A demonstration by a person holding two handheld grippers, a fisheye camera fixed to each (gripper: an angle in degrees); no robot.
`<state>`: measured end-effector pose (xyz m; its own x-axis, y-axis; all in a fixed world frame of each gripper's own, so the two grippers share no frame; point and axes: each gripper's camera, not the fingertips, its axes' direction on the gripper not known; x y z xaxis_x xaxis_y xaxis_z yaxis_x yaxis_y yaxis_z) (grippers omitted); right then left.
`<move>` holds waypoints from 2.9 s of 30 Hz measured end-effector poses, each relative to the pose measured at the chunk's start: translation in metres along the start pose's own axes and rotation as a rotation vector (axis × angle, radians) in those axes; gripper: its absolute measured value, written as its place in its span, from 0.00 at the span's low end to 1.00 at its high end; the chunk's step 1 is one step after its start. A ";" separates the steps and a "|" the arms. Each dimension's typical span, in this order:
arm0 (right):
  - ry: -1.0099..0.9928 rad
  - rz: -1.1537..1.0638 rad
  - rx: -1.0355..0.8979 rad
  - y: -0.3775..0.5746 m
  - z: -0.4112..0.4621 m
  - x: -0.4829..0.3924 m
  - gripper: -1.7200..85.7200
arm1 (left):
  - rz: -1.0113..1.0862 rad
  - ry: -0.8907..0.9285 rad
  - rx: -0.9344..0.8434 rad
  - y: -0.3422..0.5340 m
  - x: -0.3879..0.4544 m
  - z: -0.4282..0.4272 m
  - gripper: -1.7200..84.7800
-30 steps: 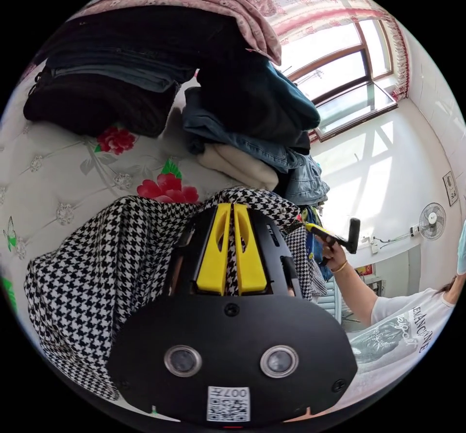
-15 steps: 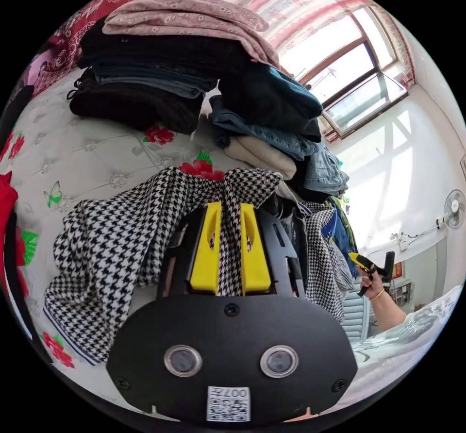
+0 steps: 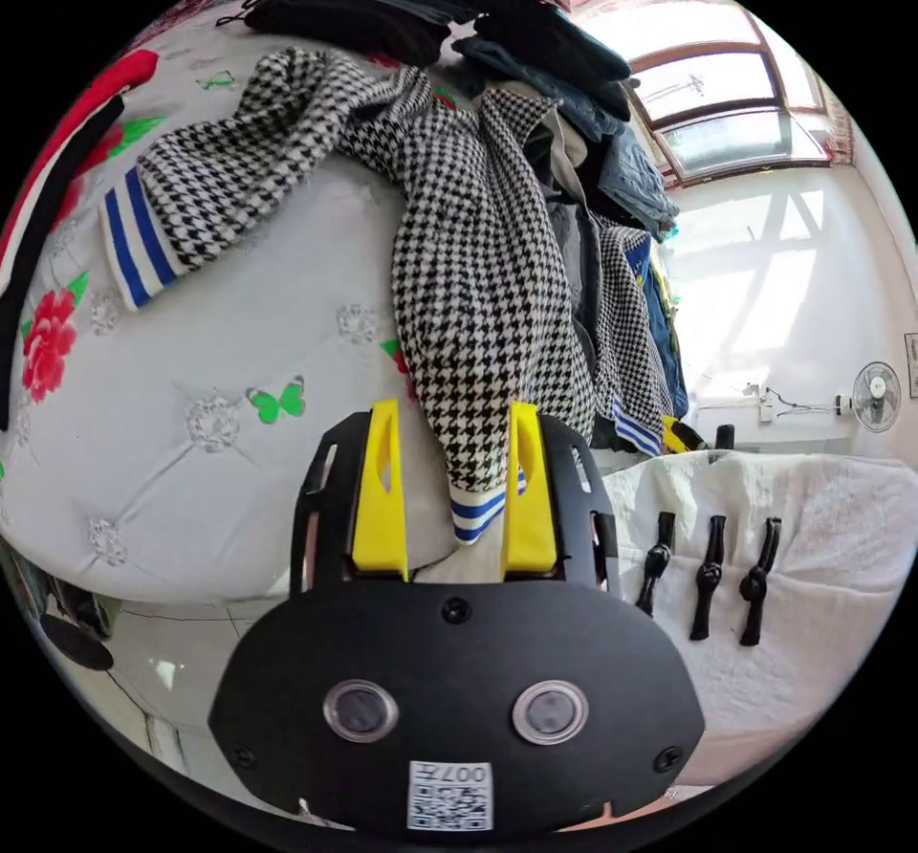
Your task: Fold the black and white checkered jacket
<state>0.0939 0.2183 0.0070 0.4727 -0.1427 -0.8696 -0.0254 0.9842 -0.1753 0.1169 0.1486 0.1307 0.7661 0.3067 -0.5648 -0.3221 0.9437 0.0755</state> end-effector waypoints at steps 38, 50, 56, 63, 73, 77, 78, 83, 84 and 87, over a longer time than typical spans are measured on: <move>0.380 -0.548 -0.034 -0.243 0.098 -0.218 0.12 | 0.393 -0.436 -0.784 -0.120 0.123 0.050 0.04; 0.511 -0.539 -0.381 -0.335 0.166 -0.156 0.04 | 0.338 -0.160 -0.421 -0.168 0.117 0.032 0.01; -0.080 -0.415 -0.272 -0.366 0.088 -0.135 0.02 | 0.549 0.091 -0.306 -0.218 0.165 0.120 0.07; -0.522 -0.187 -0.126 -0.374 0.071 -0.079 0.02 | 0.656 0.010 -0.330 -0.251 0.202 0.223 0.08; -0.386 0.141 0.056 -0.349 0.147 -0.040 0.04 | 0.293 -0.357 -0.189 -0.312 0.085 0.165 0.01; -0.332 -0.045 0.138 -0.298 0.129 -0.060 0.05 | 0.327 -0.355 -0.080 -0.286 0.090 0.129 0.01; -0.301 -0.069 0.161 -0.288 0.121 -0.061 0.05 | 0.341 -0.349 -0.066 -0.279 0.093 0.125 0.02; 0.114 0.101 0.380 -0.171 0.041 -0.005 0.08 | 0.393 -0.111 -0.070 -0.214 0.109 0.125 0.05; 0.172 0.160 0.408 -0.156 0.031 0.008 0.08 | 0.392 -0.079 -0.090 -0.208 0.110 0.128 0.06; 0.334 0.517 0.552 -0.073 -0.012 0.072 0.09 | 0.399 0.029 -0.200 -0.178 0.118 0.150 0.08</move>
<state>0.1193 0.1348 -0.0488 0.2315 0.4041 -0.8849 0.3099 0.8316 0.4608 0.3480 0.0354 0.1742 0.5447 0.6359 -0.5468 -0.6928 0.7086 0.1339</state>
